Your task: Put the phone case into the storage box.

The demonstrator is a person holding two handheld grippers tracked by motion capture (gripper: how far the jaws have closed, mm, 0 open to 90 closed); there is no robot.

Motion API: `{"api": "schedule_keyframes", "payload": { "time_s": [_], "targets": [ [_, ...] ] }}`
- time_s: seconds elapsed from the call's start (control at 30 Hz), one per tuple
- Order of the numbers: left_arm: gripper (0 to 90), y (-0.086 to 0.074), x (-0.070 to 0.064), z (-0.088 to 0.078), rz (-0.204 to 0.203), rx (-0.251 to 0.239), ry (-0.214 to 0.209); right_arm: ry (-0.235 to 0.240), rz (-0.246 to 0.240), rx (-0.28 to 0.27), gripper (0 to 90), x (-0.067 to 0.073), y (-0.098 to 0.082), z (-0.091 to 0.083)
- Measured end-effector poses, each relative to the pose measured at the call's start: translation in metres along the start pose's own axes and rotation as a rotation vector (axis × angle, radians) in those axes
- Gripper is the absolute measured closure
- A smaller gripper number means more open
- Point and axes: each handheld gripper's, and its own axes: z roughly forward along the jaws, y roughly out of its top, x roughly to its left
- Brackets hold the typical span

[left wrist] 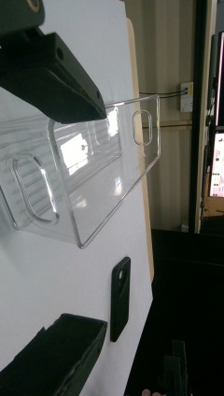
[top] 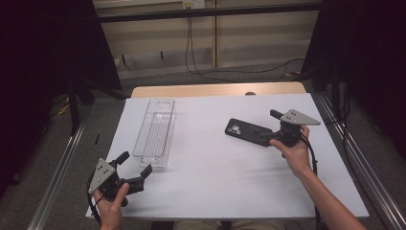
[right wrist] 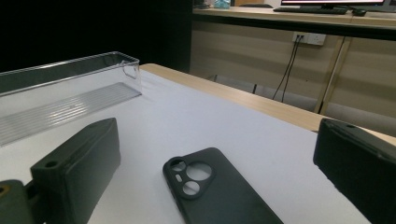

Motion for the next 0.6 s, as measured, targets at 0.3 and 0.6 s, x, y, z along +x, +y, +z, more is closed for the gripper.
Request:
{"api": "schedule_keyframes", "payload": {
  "time_s": [0.3, 0.6],
  "targets": [
    [1.8, 0.000, 0.002, -0.001, -0.004, -0.005, 0.000, 0.006, -0.020, 0.036, 0.7, -0.002, 0.006, 0.018],
    [1.9, 0.000, 0.002, -0.001, -0.003, -0.007, -0.003, -0.017, -0.020, 0.013, 0.5, -0.009, 0.015, 0.034]
  ]
}}
